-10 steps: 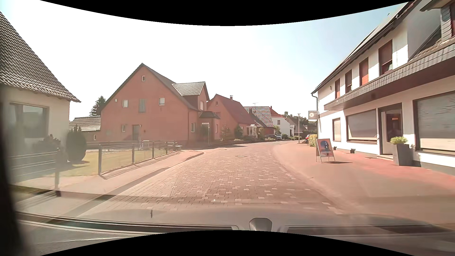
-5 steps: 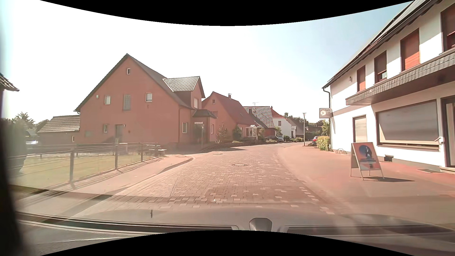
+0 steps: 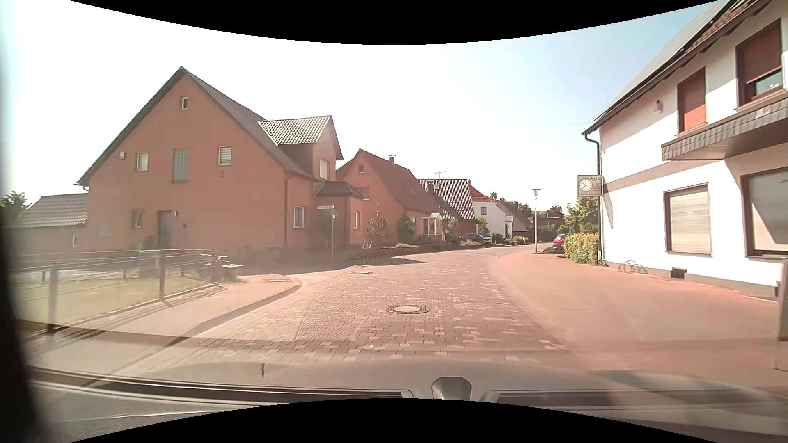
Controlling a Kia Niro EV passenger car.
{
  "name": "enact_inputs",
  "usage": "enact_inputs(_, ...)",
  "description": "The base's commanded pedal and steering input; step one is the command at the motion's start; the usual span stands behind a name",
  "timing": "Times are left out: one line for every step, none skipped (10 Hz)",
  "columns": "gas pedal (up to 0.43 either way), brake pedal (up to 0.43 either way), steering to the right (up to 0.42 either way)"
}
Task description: Follow the waypoints while adhering to traffic rules and regulations
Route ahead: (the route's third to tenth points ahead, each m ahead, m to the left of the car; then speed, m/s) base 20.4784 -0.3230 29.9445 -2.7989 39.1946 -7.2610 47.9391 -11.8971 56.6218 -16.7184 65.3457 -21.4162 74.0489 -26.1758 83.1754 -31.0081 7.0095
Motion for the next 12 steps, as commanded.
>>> enact_inputs(0.087,0.006,0.029)
enact_inputs(0.087,0.006,0.029)
enact_inputs(0.098,0.006,0.029)
enact_inputs(0.098,0.006,0.027)
enact_inputs(0.098,0.006,0.034)
enact_inputs(0.11,0.006,0.04)
enact_inputs(0.118,0.006,0.044)
enact_inputs(0.118,0.006,0.047)
enact_inputs(0.118,0.006,0.048)
enact_inputs(0.11,0.006,0.052)
enact_inputs(0.118,0.006,0.055)
enact_inputs(0.118,0.006,0.055)
